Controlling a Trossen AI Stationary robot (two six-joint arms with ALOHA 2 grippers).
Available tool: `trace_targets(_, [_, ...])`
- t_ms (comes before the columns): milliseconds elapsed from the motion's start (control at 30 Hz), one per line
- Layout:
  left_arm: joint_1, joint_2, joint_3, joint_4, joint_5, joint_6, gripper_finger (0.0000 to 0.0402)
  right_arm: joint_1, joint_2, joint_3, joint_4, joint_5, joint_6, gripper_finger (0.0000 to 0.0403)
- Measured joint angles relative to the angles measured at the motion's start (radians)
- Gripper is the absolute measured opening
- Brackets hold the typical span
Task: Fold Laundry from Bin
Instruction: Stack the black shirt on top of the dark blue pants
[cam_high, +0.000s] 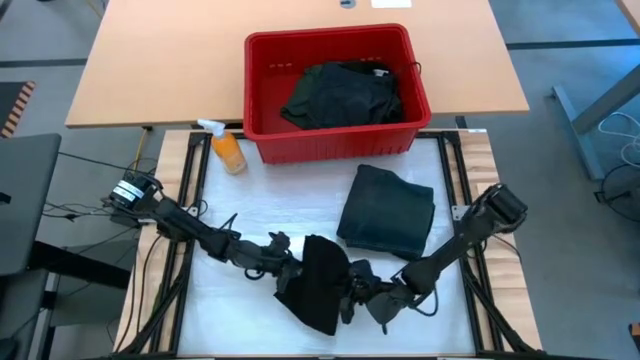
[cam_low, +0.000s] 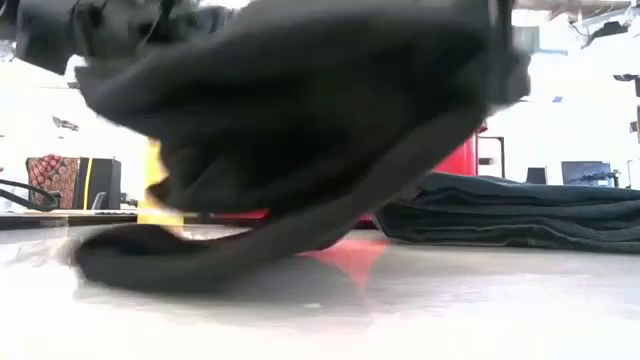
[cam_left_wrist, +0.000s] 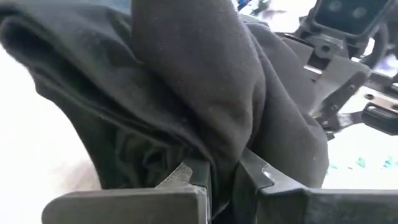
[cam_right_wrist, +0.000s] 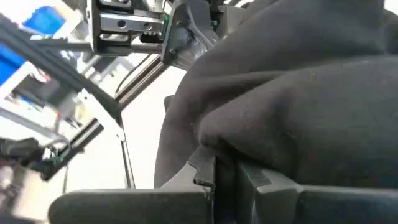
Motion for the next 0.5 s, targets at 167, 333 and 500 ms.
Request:
trace_targets(167, [0.028,0.000,0.116,-0.045,-0.032,0.132,0.0012,0.012,-0.144,0.055,-0.352,0.052,0.009,0.0041])
trace_targets(333, [0.120,0.000,0.249,-0.143,-0.056,0.258,0.0012,-0.005,-0.293,0.056,-0.661,0.142,0.042,0.0042])
trace_targets(500, [0.224,0.000,0.359,-0.219,-0.039,0.354,0.0011,-0.073,-0.402,0.056,-0.781,0.167,-0.038,0.0043])
